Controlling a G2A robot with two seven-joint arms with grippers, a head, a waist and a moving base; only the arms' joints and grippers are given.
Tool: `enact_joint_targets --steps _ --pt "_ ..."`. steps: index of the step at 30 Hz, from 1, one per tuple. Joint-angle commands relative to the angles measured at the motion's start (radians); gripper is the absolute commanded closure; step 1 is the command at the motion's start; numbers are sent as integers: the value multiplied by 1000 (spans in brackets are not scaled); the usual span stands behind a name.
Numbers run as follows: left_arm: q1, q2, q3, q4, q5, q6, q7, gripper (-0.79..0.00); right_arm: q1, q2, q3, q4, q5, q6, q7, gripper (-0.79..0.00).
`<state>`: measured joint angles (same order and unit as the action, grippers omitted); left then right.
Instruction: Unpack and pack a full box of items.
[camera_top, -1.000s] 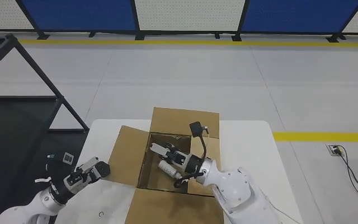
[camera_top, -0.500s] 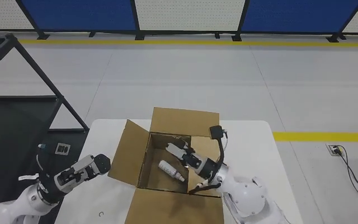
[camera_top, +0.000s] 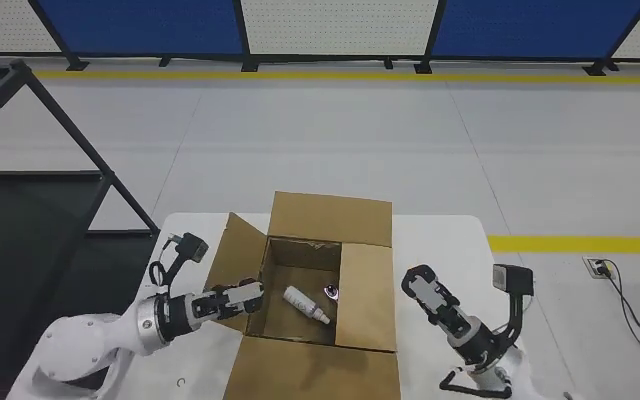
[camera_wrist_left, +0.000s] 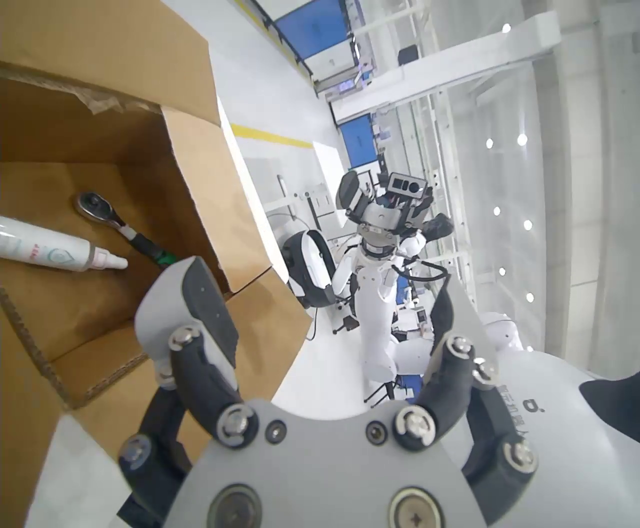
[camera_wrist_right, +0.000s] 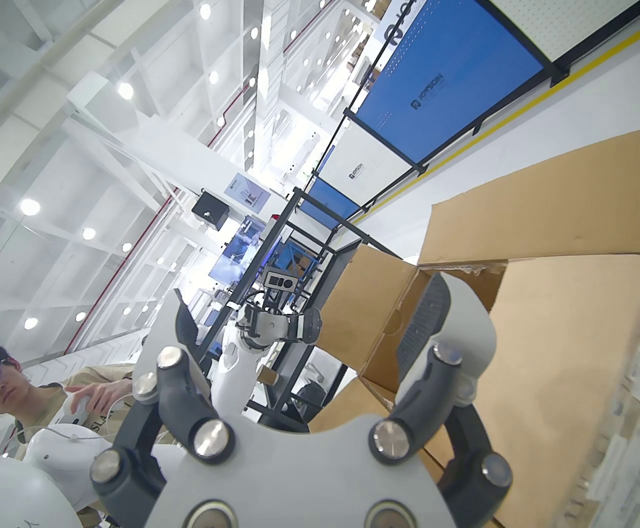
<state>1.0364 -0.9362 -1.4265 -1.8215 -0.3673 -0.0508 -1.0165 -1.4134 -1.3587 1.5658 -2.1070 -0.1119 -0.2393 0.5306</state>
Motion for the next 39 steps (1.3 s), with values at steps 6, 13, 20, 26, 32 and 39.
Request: enact_joint_targets --steps 6,13,20,26,32,39 --pt "-186 -46 292 123 106 17 55 -785 -122 14 101 -17 52 -65 19 -785" --pt "-235 -62 360 172 129 27 63 -785 -117 28 123 -15 54 -58 96 -785" --pt "-235 -62 360 172 129 27 63 -785 -111 29 121 -11 54 -56 96 -785" --pt "-245 -75 412 193 211 71 157 -785 -109 30 109 -14 55 -48 83 -785" --pt "-272 -93 472 231 281 122 205 -785 -106 35 94 -6 48 -37 71 -785" --pt "-310 -117 524 295 283 107 212 -785 -110 42 92 -7 53 -35 60 -785"
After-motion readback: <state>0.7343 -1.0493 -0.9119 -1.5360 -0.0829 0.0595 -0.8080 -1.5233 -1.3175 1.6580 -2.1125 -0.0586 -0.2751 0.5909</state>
